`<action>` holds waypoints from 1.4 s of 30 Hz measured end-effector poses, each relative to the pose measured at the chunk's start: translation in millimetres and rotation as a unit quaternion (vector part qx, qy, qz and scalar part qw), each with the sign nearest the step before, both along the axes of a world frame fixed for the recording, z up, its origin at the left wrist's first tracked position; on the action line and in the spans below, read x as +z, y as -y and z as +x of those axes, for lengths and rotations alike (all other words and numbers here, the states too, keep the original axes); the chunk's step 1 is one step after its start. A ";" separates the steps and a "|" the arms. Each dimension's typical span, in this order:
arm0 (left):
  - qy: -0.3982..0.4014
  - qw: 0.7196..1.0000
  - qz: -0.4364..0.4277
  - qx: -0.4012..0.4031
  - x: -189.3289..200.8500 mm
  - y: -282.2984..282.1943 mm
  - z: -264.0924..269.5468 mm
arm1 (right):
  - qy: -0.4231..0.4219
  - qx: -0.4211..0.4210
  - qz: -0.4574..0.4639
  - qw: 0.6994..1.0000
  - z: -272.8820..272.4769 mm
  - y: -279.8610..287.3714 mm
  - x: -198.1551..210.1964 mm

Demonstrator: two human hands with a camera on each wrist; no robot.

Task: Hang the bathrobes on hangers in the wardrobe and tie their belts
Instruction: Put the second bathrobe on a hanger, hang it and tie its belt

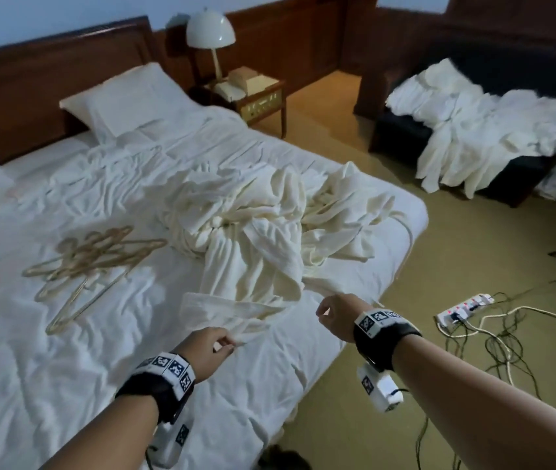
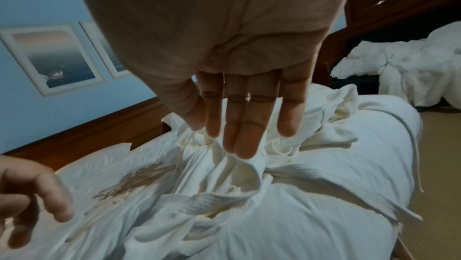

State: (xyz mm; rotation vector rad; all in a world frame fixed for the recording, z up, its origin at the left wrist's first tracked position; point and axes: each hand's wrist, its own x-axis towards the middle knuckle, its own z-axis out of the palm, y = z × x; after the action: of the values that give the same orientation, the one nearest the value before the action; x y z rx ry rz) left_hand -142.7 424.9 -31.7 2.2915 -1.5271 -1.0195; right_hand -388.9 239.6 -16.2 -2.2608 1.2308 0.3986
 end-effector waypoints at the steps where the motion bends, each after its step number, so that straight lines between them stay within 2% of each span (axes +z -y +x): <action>1: 0.001 1.000 0.007 0.008 -5.2 4.5 8.0 | -0.007 0.008 0.005 1.000 10.9 8.8 -9.9; 5: -0.001 0.996 0.021 0.081 -18.4 23.8 37.1 | -0.049 0.060 0.024 0.997 46.6 39.6 -50.0; 11: -0.043 0.986 0.018 0.161 -47.3 31.5 39.9 | -0.096 0.152 0.058 0.982 100.7 67.6 -98.5; 16: -0.059 0.964 0.027 0.257 -65.2 24.2 40.4 | -0.152 0.270 0.007 0.951 138.2 87.3 -132.7; 18: -0.055 0.952 0.032 0.300 -73.6 17.0 33.5 | -0.163 0.327 -0.035 0.930 150.2 94.5 -146.7; 22: -0.073 0.923 0.051 0.375 -97.4 10.1 5.6 | -0.163 0.459 -0.101 0.868 165.4 108.6 -174.0; 25: -0.102 0.896 0.036 0.431 -121.2 8.8 -20.3 | -0.140 0.519 -0.095 0.838 175.5 113.0 -185.5; 28: -0.146 0.874 0.037 0.462 -141.3 15.6 -49.4 | -0.113 0.572 -0.041 0.811 178.4 101.7 -182.0; 29: -0.172 0.854 0.034 0.490 -144.5 19.2 -57.5 | -0.105 0.588 -0.024 0.802 180.6 92.6 -175.1; 30: -0.212 0.819 0.027 0.533 -146.1 23.0 -63.6 | -0.093 0.601 -0.008 0.794 183.3 82.5 -166.4; 33: -0.323 0.683 -0.008 0.655 -136.2 36.6 -57.2 | -0.034 0.643 0.025 0.765 193.0 52.0 -131.8; 36: -0.444 0.543 -0.060 0.710 -119.4 44.9 -30.4 | -0.022 0.697 0.037 0.716 200.5 25.1 -96.5; 37: -0.474 0.504 -0.082 0.717 -115.7 46.3 -22.1 | -0.026 0.709 0.043 0.703 203.0 17.1 -86.5; 39: -0.503 0.462 -0.149 0.715 -109.0 43.6 -7.2 | -0.024 0.719 0.046 0.693 210.4 2.1 -70.1; 42: -0.488 0.385 -0.224 0.751 -106.4 23.7 12.8 | -0.011 0.705 0.045 0.707 227.6 -17.9 -57.0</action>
State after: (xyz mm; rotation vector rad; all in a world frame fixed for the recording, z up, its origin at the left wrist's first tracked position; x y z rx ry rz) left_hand -129.9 401.1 -138.1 1.0925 0.7860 -0.7037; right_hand -161.3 257.5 -73.2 -2.6360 -0.7955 0.9397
